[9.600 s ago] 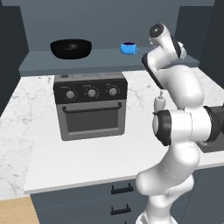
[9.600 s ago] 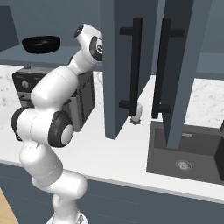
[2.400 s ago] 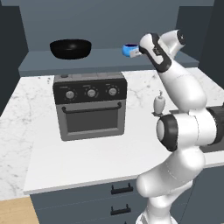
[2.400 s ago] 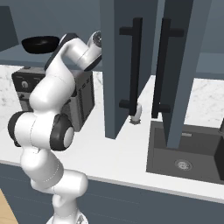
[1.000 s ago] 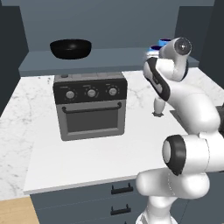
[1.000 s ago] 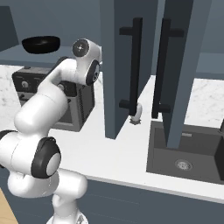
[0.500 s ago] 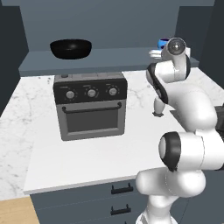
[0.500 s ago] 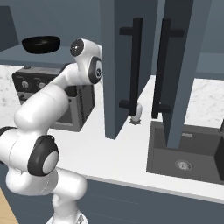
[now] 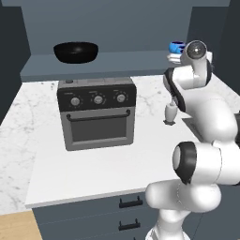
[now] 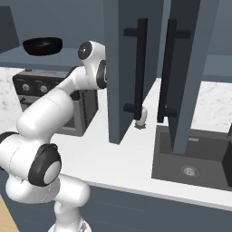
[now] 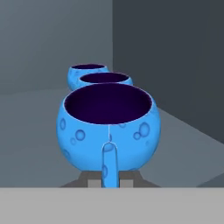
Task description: Gather all objects into one cabinet and sort the glasses and bowls to opposite sides.
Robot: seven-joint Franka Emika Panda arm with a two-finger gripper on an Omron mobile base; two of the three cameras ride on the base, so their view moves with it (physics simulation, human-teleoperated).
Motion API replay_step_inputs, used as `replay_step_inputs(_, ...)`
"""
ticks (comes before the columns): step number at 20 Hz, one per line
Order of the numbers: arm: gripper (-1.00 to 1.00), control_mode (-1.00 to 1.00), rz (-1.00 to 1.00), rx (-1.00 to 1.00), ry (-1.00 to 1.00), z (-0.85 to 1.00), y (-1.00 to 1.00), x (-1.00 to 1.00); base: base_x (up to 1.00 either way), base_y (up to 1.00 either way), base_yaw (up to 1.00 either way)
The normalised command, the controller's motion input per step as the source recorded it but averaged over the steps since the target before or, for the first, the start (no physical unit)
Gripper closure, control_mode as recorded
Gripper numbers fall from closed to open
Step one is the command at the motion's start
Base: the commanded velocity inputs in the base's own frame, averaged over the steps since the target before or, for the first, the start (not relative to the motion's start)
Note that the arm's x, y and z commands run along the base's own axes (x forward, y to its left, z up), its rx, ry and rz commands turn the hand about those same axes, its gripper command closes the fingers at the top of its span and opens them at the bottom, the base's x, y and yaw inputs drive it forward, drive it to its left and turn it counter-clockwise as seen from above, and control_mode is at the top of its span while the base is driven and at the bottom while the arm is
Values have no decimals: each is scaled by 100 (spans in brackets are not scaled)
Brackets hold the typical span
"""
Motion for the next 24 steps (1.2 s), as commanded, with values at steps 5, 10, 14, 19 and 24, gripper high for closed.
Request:
replay_step_inputs(5, 100, -100, -3, 0, 0, 0, -30, -19, 0, 0, 0)
replay_step_inputs(10, 100, -100, 0, 0, 2, 0, -1, 0, 0, 0, 0)
replay_step_inputs(14, 100, -100, 0, 0, 9, -9, 0, 0, 0, 0, 0)
replay_step_inputs(19, 100, -100, 0, 0, 10, -15, 0, 1, 0, 0, 0)
replay_step_inputs(24, 100, -100, 0, 0, 6, -10, 0, 5, 0, 0, 0)
